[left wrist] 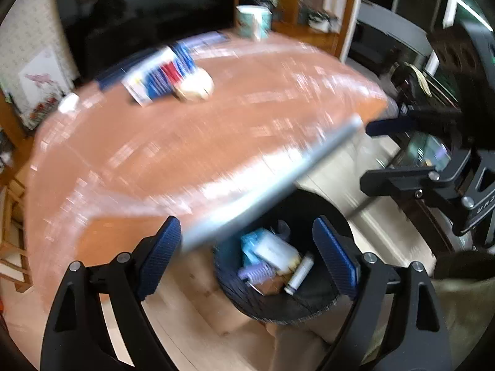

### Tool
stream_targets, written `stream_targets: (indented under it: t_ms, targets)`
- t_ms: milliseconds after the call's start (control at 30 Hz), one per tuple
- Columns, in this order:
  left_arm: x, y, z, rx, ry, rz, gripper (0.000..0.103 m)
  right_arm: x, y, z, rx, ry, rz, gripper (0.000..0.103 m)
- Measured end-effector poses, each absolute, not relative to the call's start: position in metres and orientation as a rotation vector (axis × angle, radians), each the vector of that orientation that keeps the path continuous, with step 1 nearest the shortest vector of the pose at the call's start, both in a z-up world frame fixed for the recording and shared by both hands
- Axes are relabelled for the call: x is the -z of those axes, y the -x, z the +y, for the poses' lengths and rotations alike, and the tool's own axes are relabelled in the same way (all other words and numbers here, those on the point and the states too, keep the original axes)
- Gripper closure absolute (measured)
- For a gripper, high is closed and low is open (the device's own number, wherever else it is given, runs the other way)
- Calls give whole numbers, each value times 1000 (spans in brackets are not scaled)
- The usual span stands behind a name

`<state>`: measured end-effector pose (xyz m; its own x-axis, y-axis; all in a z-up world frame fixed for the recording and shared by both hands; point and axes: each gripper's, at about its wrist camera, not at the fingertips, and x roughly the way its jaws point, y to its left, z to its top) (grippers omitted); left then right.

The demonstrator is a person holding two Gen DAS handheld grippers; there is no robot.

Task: Collect trash
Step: 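Move both tools back over the table toward the medicine box and bun, then grasp the naproxen medicine box with the left tool and lift it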

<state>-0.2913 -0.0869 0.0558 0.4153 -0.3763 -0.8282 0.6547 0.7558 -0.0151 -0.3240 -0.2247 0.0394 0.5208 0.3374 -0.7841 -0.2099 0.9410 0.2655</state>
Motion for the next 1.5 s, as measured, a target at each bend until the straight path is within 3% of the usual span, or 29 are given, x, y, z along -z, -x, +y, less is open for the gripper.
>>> stream_targets:
  t_ms: [333,1067,1500]
  targets:
    - [-98,225,-78,495,-286,847,14,-69,263,-237,-314,-92,876,11]
    - [-48,74,-105,391,-232,992,14,-15,122,-226,-424,-61,977,11]
    - [-39,47,-126,536,-178,1018,14,2,94,-217,-511,-92,1016,11]
